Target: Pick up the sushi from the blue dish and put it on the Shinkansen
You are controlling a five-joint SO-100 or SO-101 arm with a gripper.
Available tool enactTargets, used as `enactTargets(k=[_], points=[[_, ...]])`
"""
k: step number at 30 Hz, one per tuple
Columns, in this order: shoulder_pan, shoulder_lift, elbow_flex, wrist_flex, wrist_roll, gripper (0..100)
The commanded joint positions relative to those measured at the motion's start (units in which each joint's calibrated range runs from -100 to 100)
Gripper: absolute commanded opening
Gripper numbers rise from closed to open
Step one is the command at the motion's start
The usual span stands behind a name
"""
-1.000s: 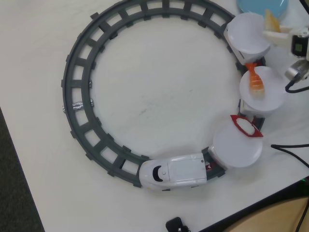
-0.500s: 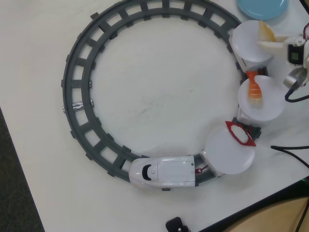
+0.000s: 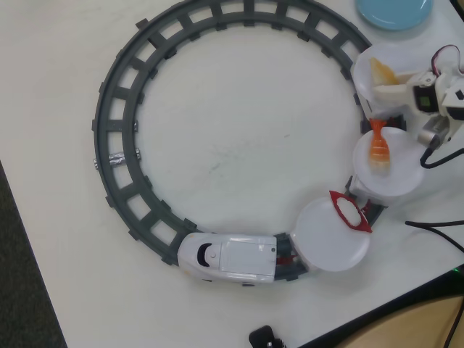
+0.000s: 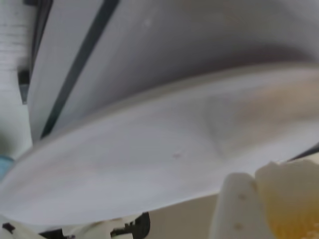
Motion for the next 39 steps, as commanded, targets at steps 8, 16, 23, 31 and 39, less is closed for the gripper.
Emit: enactTargets(k=[8,16,23,31,39], points=[[0.1,2.3,-4.4,-0.2,-0.1,3],[1.0,1.6,-4.9,5.4,0.1,22],[1.2,1.4,-8.8,11.1,-0.2,31],[7.1,-11.7,-14.3,12.4,-9.5,31],[28.5,-25.4,-8.5,12.4,-33.4,31]])
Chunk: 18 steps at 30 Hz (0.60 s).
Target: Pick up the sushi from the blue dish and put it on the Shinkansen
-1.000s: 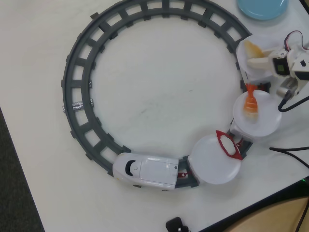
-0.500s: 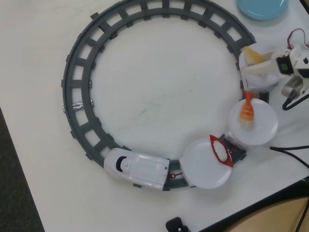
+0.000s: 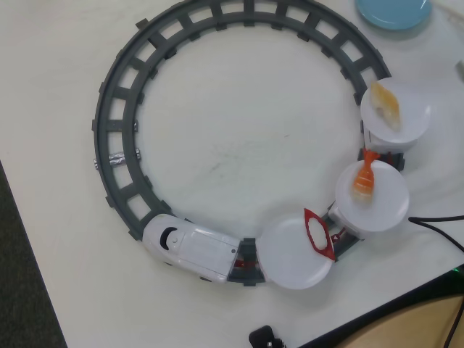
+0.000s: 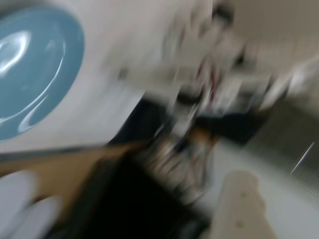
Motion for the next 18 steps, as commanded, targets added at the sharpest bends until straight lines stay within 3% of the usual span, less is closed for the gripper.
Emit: enactTargets(k=[1,8,18], points=[[13.3,-4.0,4.4,-0.3,-12.1,31],[22.1,-4.8,19.6,-0.3,-14.8,31],[23.6,-11.7,31.8,0.4,-14.2,30]])
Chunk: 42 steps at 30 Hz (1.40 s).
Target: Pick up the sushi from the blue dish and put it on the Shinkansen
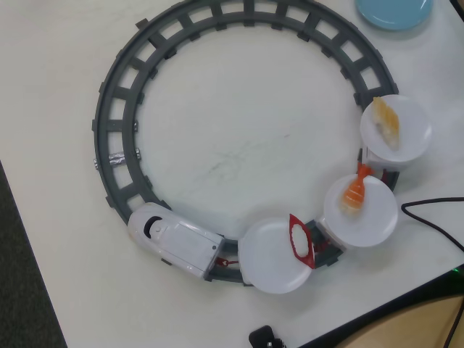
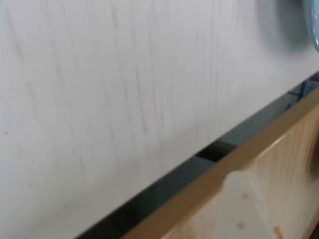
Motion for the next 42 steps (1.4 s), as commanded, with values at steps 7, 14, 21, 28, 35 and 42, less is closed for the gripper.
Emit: enactTargets(k=[7,14,21,28,35,42], points=[[0.1,-23.4,14.2,1.4,0.1,30],[0.2,-32.9,14.6,12.4,0.0,30],[0.2,-32.7,14.6,12.6,0.1,30],[0.2,-32.7,14.6,12.5,0.1,30],[0.1,-32.7,14.6,12.5,0.1,30],[0.1,-32.7,14.6,12.5,0.2,30]])
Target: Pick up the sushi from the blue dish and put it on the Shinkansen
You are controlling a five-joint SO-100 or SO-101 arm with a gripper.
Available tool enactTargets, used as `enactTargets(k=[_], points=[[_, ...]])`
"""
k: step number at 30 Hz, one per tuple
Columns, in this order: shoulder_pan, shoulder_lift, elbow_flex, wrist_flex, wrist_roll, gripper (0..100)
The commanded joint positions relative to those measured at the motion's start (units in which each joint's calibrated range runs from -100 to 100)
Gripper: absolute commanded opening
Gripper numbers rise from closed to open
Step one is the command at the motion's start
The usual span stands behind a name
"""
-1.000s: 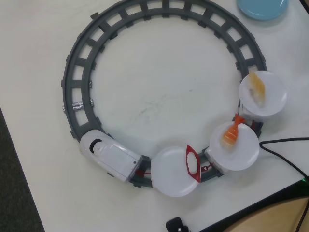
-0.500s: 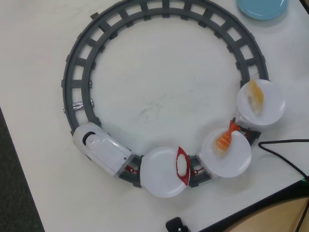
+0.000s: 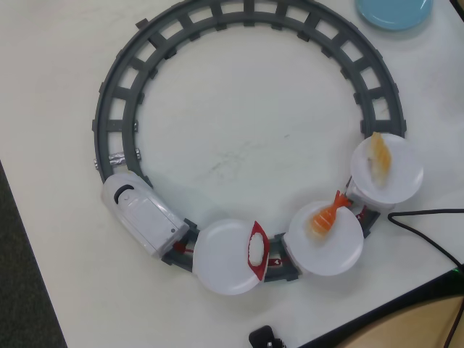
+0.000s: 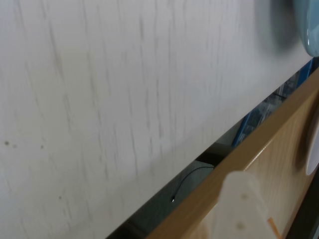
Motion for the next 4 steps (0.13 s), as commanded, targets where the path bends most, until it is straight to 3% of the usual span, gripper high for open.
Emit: enactTargets(k=[1,4], points=[[0.2,-0.6,-0.1,0.0,0.2,30],[0.2,-0.6,-0.1,0.0,0.2,30]])
